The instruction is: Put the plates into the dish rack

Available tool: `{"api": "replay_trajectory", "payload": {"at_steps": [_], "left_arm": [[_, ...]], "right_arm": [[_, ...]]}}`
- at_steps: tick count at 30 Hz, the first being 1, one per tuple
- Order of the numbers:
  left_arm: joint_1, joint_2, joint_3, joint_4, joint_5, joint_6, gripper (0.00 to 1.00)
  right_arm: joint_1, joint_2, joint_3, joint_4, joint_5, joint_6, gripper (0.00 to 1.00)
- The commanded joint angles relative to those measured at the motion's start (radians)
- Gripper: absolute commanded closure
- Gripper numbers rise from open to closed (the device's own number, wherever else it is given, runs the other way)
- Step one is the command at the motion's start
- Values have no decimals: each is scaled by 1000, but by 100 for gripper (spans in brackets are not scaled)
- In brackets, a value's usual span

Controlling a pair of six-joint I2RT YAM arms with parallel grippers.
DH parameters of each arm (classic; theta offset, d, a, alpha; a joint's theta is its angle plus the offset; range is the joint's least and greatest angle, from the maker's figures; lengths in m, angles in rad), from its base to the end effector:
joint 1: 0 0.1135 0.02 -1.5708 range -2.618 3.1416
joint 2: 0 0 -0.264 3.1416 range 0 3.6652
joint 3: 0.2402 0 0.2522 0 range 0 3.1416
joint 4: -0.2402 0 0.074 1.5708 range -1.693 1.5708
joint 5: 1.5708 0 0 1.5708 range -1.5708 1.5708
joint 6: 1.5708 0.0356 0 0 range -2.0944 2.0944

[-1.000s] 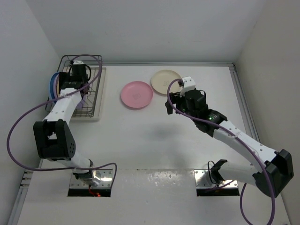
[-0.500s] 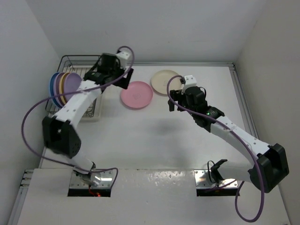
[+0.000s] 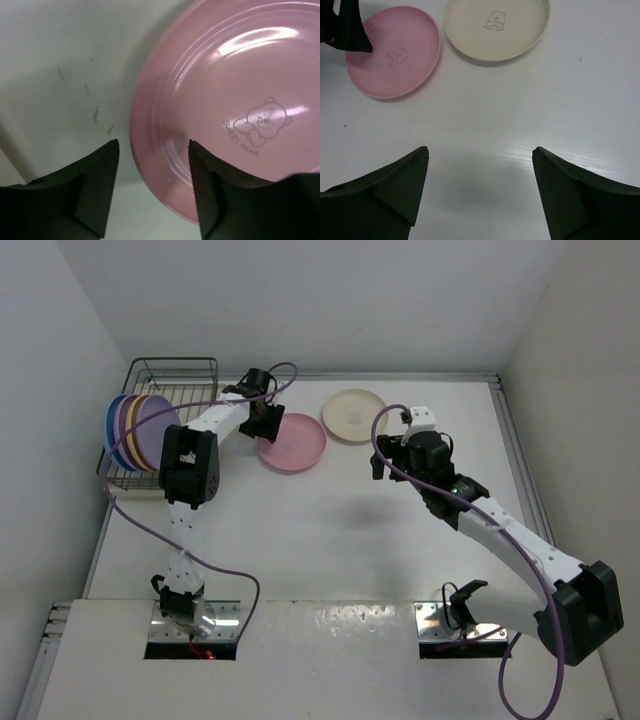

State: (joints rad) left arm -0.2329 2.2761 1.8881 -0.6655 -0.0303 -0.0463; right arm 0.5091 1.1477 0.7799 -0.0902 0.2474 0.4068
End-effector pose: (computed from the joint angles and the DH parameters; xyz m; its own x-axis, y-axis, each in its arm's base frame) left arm 0.4817 -0.1131 0.1821 -0.8548 0.1552 -0.4952 0.1768 0.9842 0.0034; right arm 0.2305 0.1187 0.2741 -0.4657 0.1794 -0.8666 -0.1051 0.9611 0.2555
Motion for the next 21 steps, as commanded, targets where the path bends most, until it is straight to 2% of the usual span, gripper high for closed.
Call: {"api": "replay_trajectory", "payload": {"at_steps": [1, 2, 3, 5, 6, 8, 11, 14, 15, 16, 19, 21], "left_arm": [[1, 42, 45, -14, -22, -33, 40], [1, 51, 36, -14, -40, -33, 45], [10, 51, 35, -23, -40, -33, 57], [10, 51, 14, -23, -28, -33, 68], [20, 39, 14, -23, -19, -33, 83], [20, -3, 14, -32, -19, -33, 98], [20, -85, 61, -65, -51, -11, 100], [20, -176, 72, -83, -129, 34, 100], [20, -246, 72, -83, -149, 48, 100], [20, -282, 72, -83, -167, 65, 100], [38, -407, 31, -83, -232, 147, 100], [52, -458, 8, -83, -275, 206, 100]], "right_arm": [[-6, -32, -11, 44, 26, 26, 16], [-10, -34, -11, 44, 26, 26, 16], [-7, -39, -11, 44, 30, 23, 16], [-14, -39, -4, 46, 33, 15, 16], [-14, -36, -2, 43, 33, 4, 16], [-20, -36, 5, 35, 43, 6, 16], [-38, -39, -7, -3, 52, 27, 15], [-82, -32, -37, -95, 110, 180, 13], [-121, -36, -60, -179, 136, 219, 12], [-135, -48, -76, -206, 139, 327, 12], [-196, -111, -195, -255, 122, 423, 12], [-204, -156, -287, -232, 110, 423, 12]]}}
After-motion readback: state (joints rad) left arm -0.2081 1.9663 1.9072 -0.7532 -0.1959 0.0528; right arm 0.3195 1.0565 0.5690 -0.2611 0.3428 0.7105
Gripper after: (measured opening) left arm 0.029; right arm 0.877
